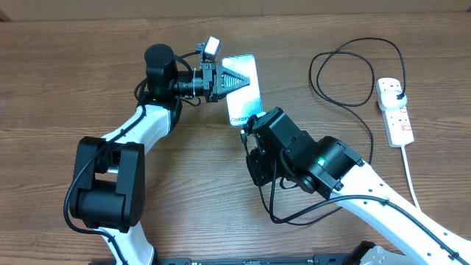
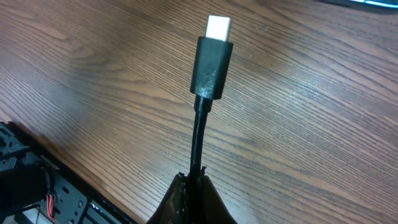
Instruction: Plug charger to phone and switch on socket
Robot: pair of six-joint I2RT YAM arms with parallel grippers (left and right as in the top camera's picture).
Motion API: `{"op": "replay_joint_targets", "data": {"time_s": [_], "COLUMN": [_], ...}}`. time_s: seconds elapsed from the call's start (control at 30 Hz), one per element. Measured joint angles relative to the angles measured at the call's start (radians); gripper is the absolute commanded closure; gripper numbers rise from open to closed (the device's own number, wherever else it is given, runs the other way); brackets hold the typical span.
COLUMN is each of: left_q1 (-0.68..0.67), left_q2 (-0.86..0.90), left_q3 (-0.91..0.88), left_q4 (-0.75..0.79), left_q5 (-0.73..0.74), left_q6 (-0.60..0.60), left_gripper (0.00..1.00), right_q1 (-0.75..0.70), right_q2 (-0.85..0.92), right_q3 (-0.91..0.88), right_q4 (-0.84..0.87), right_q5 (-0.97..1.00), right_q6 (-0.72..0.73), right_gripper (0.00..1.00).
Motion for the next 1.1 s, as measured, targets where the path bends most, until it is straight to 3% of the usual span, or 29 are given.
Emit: {"op": "replay_joint_targets", "data": {"time_s": [1.1], "left_q1": [0.0], "left_q2": [0.0], "left_q3": [0.001], "left_q4": [0.027], "left_q5": [0.061], "left_q6": [-0.031], "left_gripper": [0.96], "right_q1": [0.0], "right_q2": [0.0], "right_q3": [0.0], "right_q4": [0.022], "right_q5": [0.006], "right_q6": [0.127], "right_gripper": [0.96]}}
